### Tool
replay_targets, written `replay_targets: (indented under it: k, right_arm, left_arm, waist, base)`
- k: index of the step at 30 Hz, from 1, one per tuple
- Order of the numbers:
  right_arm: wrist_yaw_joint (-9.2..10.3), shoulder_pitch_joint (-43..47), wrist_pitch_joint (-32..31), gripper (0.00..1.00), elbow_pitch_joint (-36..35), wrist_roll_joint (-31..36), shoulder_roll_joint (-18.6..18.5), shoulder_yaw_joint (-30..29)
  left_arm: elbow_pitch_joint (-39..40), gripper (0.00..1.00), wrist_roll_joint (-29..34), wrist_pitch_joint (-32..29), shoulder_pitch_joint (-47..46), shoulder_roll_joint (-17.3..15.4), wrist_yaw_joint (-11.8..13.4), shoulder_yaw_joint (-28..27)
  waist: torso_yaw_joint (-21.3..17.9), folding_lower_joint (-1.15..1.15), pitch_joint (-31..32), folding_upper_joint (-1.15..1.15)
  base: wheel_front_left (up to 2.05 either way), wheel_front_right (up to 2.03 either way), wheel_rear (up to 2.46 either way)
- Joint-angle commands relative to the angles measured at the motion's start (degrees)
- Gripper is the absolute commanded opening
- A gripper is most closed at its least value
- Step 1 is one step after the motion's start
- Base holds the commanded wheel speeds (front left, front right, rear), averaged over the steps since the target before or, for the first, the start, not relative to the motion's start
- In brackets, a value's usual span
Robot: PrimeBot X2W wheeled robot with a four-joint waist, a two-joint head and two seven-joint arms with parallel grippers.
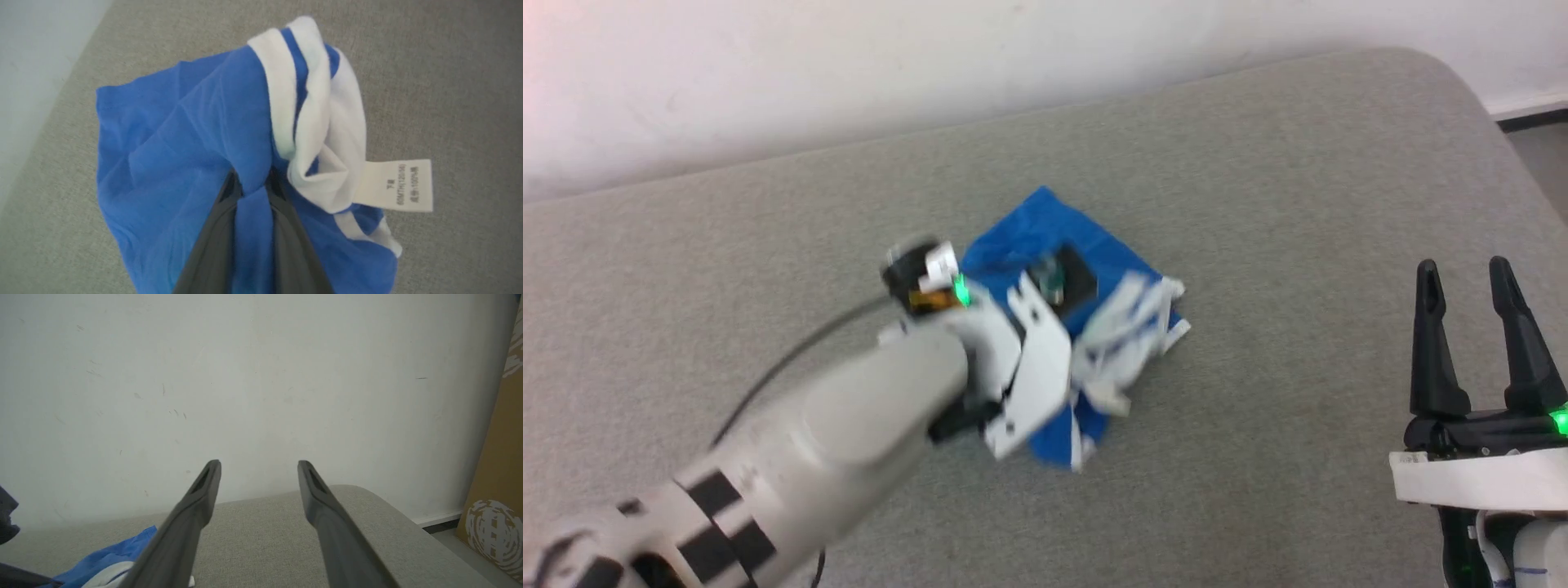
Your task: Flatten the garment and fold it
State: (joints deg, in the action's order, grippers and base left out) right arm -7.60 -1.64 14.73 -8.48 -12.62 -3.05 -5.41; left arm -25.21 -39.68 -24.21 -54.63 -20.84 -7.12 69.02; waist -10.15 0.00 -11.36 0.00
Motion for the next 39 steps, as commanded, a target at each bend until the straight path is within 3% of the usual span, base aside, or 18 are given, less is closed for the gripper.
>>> replay_targets:
  k: [1,3,4,5,6,10,14,20,26,29,35,39]
  right_arm:
    - [0.11,0.7,0.3,1.0,0.1,-0.3,0.2,-0.1]
    - [0.11,1.0,0.3,1.0,0.4,-0.2,0.2,-0.3]
    - [0.11,1.1,0.3,1.0,0.5,-0.1,0.2,-0.3]
    - [0.11,1.2,0.3,1.0,0.5,0.0,0.2,-0.2]
    - [0.11,1.3,0.3,1.0,0.6,0.1,0.2,-0.2]
    - [0.11,2.2,0.3,1.0,0.6,0.7,0.2,-0.7]
    - [0.11,4.0,0.3,1.0,0.6,1.6,0.2,-1.3]
    - [0.11,6.2,0.3,1.0,0.6,2.2,0.2,-2.7]
    - [0.11,6.7,0.3,1.0,0.7,2.3,0.2,-3.2]
    - [0.11,6.7,0.3,1.0,1.0,2.2,0.2,-3.5]
    - [0.11,7.0,0.3,1.0,2.2,1.6,0.2,-4.3]
    - [0.11,7.6,0.3,1.0,3.0,1.2,0.2,-4.2]
  left_arm:
    - [-0.5,0.0,-0.6,0.1,1.3,0.2,-0.4,0.7]
    - [-1.6,0.0,-1.5,0.0,3.5,0.7,-0.4,2.5]
    - [-2.0,0.05,-1.5,-0.2,4.3,1.0,-0.4,3.1]
    - [-2.4,0.44,-1.3,0.0,4.8,1.2,-0.4,3.5]
    - [-2.7,1.0,-1.0,1.2,5.1,1.5,-0.4,3.6]
    - [-3.5,1.0,-1.5,9.4,5.2,2.9,0.0,1.9]
    - [-1.4,1.0,-0.9,21.6,4.9,3.5,3.6,-3.4]
    - [2.4,1.0,3.3,37.7,7.3,1.0,15.5,-11.2]
    - [12.7,1.0,10.8,39.2,16.7,-1.3,27.5,-23.1]
    - [18.1,1.0,14.9,39.2,25.2,-1.5,31.8,-29.9]
    - [25.6,1.0,21.1,39.2,41.1,1.5,35.3,-43.5]
    - [28.3,1.0,24.4,39.2,49.5,3.9,32.2,-50.6]
  waist:
    - [-0.6,0.0,0.7,0.0]
    - [-0.3,0.0,1.2,0.0]
    - [0.0,0.0,1.5,0.0]
    - [0.3,0.0,1.9,0.0]
    - [0.7,0.0,2.3,0.0]
    - [2.4,0.0,4.6,0.0]
    - [4.6,0.0,7.3,0.0]
    - [8.2,0.0,9.8,0.0]
    - [10.5,0.0,10.3,0.0]
    - [10.9,0.0,10.5,0.0]
    - [11.3,0.0,10.5,0.0]
    - [11.3,0.0,10.6,0.0]
  base:
    - [0.0,0.0,0.0]
    - [0.0,0.0,0.0]
    - [0.0,0.0,0.0]
    - [0.0,0.0,0.0]
    - [0.0,0.0,0.0]
    - [0.0,0.0,0.0]
    - [0.0,0.0,0.0]
    - [0.0,0.0,0.0]
    - [0.0,0.0,0.0]
    - [0.0,0.0,0.0]
    - [0.0,0.0,0.0]
    - [0.0,0.0,0.0]
